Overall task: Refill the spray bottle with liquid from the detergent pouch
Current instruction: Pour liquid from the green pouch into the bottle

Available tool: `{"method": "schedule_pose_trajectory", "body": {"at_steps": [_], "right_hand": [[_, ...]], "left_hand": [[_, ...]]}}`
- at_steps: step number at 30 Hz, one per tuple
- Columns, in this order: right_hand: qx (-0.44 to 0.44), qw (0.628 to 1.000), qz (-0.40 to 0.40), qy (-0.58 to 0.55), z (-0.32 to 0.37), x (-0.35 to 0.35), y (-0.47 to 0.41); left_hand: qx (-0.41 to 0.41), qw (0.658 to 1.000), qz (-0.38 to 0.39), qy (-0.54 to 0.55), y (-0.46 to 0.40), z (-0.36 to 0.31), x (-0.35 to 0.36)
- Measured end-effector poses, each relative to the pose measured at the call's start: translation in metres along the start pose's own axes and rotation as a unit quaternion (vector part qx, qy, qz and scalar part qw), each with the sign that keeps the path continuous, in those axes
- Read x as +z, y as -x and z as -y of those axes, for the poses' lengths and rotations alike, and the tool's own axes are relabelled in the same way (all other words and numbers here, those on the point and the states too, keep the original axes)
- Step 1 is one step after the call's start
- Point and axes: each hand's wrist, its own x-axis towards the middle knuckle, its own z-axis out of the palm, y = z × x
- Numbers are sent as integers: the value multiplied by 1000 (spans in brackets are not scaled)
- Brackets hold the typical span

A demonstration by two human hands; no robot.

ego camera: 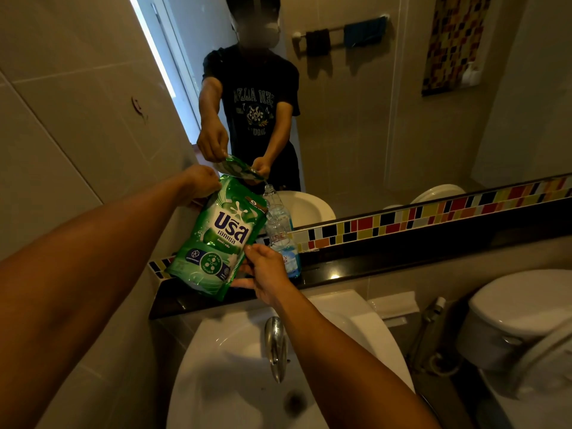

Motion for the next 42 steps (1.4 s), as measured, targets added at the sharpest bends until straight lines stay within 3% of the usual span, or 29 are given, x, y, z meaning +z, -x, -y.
{"method": "schedule_pose_trajectory", "body": {"at_steps": [13, 23, 31, 42], "right_hand": [[0, 1000, 1, -13, 0, -2, -3], [13, 999, -15, 38, -13, -13, -17], [-8, 991, -57, 119, -15, -26, -27], [-83, 959, -98, 251, -22, -30, -48]], "left_hand": [[3, 1000, -4, 4, -2, -1, 1], [19, 999, -23, 37, -5, 17, 12], [54, 984, -66, 156, 2, 54, 31], [81, 924, -128, 350, 17, 122, 64]]}}
